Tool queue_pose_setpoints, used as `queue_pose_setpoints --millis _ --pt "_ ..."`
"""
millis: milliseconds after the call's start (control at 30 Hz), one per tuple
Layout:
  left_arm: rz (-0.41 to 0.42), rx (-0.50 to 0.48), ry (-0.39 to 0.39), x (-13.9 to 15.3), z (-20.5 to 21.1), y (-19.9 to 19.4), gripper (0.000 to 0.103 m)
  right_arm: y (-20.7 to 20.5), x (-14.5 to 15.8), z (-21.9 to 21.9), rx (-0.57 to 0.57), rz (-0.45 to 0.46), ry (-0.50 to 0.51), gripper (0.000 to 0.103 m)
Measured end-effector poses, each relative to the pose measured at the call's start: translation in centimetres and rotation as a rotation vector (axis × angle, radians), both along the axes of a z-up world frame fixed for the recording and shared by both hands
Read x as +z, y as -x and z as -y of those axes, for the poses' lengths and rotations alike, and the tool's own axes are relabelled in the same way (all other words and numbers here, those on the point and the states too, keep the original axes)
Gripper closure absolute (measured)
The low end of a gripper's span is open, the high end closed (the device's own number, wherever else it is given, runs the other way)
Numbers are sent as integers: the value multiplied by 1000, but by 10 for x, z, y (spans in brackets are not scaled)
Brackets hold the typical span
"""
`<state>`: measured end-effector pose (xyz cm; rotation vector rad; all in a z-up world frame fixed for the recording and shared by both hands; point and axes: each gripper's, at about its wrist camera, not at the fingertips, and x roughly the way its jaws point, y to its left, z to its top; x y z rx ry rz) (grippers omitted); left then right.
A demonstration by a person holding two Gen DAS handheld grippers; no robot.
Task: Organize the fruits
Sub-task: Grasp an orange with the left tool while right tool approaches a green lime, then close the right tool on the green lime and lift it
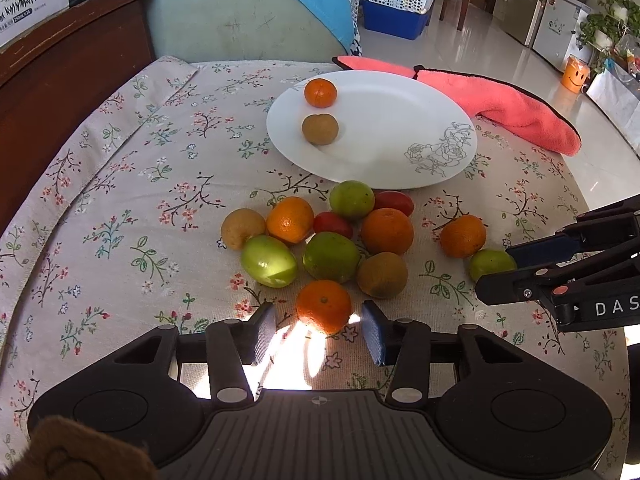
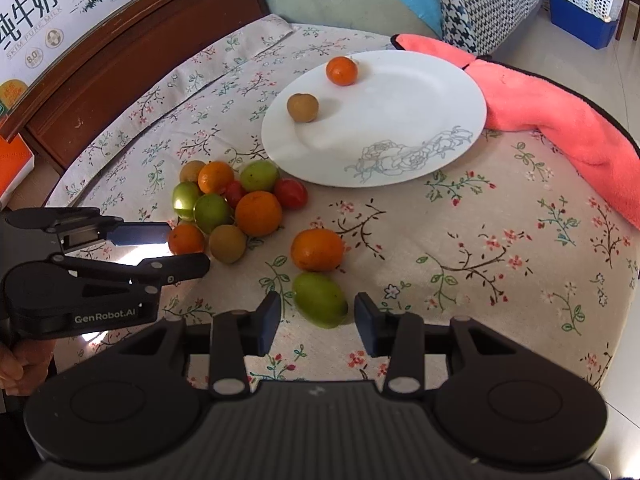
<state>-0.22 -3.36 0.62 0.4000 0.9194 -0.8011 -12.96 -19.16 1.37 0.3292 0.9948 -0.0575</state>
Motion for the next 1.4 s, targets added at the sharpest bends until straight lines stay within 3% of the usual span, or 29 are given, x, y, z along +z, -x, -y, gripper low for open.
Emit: queue_pose_setpoints --millis 200,300,833,1400 --pt "15 -5 6 1 0 1 76 -1 -2 -2 9 -2 20 65" --pt "21 -12 0 1 0 2 77 -1 -2 -2 11 2 25 72" --pt "21 22 69 27 -5 -1 77 -1 20 -1 29 75 -44 73" --pt "42 53 170 60 13 -7 77 -7 44 18 -48 165 -72 73"
